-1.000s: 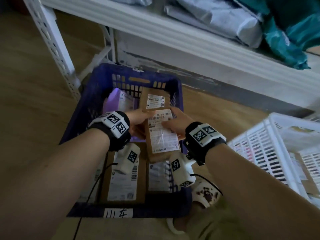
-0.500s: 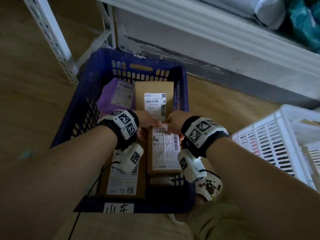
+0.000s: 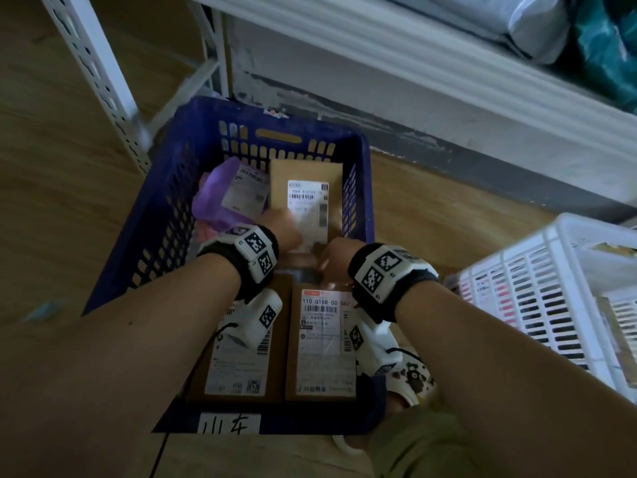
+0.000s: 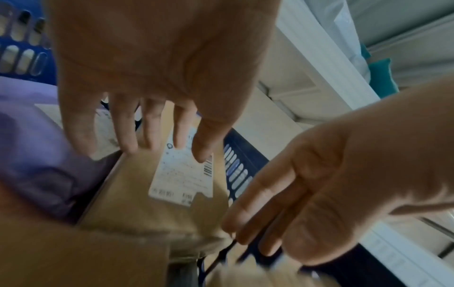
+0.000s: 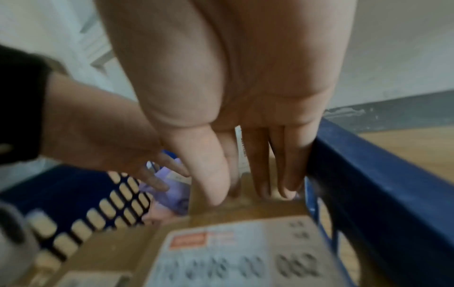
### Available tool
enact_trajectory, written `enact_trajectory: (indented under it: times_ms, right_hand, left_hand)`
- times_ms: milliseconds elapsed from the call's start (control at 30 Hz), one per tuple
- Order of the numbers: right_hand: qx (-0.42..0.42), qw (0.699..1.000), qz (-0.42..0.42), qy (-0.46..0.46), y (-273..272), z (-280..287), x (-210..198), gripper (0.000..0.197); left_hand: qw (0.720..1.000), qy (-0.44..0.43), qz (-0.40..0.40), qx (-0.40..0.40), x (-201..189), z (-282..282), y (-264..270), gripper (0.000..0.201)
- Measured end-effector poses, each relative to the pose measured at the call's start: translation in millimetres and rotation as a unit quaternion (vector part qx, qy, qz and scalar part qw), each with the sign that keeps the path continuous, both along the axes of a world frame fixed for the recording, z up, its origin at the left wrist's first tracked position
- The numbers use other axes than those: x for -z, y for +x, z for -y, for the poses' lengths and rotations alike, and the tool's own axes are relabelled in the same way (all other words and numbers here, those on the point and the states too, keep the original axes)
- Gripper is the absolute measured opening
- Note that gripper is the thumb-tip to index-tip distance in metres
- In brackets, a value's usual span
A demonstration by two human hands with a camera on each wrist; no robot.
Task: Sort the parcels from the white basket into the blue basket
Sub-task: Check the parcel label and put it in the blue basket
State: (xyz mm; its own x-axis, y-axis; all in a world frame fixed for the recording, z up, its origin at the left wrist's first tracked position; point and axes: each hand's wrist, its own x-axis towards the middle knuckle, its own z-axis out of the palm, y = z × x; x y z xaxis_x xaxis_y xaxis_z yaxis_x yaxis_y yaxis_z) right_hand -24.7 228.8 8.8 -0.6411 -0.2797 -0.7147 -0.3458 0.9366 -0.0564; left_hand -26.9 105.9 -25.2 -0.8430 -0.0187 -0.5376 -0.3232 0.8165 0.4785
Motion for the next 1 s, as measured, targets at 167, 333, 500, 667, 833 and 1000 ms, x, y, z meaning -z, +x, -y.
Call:
enact_trajectory:
  times_ms: [167, 333, 500, 667, 833, 1000]
  right_hand:
    - [0.03, 0.998, 0.02, -0.059, -8.6, -5.6, -3.2, 0.048]
    - [0.012, 0.999, 0.045, -0.027, -5.9, -4.1, 10.5, 0.036]
    - [-0.002, 0.999, 0.042, -0.012, -4.0, -5.1, 7.1, 0.033]
    - [0.086, 0.991, 0.042, -0.093, -9.6, -10.6, -14.4, 0.041]
    - [0.169, 0.973, -0.016, -0.155, -16.4, -35.4, -68.8, 0.037]
    - [0.178, 0.965, -0.124, -0.149, -9.4, -87.0, -125.0, 0.033]
  left_hand:
    - [0.994, 0.086, 0.03, -0.063, 2.0, 10.4, -16.6, 0.043]
    - [0.981, 0.154, 0.081, -0.091, 12.0, 6.9, -21.9, 0.067]
    - [0.978, 0.153, 0.089, -0.111, 14.1, 11.7, -22.7, 0.074]
    - [0.99, 0.111, 0.051, -0.076, -8.8, 5.9, -20.1, 0.056]
    - [0.999, -0.003, -0.007, 0.032, -62.1, -10.0, -14.2, 0.039]
    - [0.992, -0.019, -0.079, 0.101, -118.5, -37.2, -1.0, 0.007]
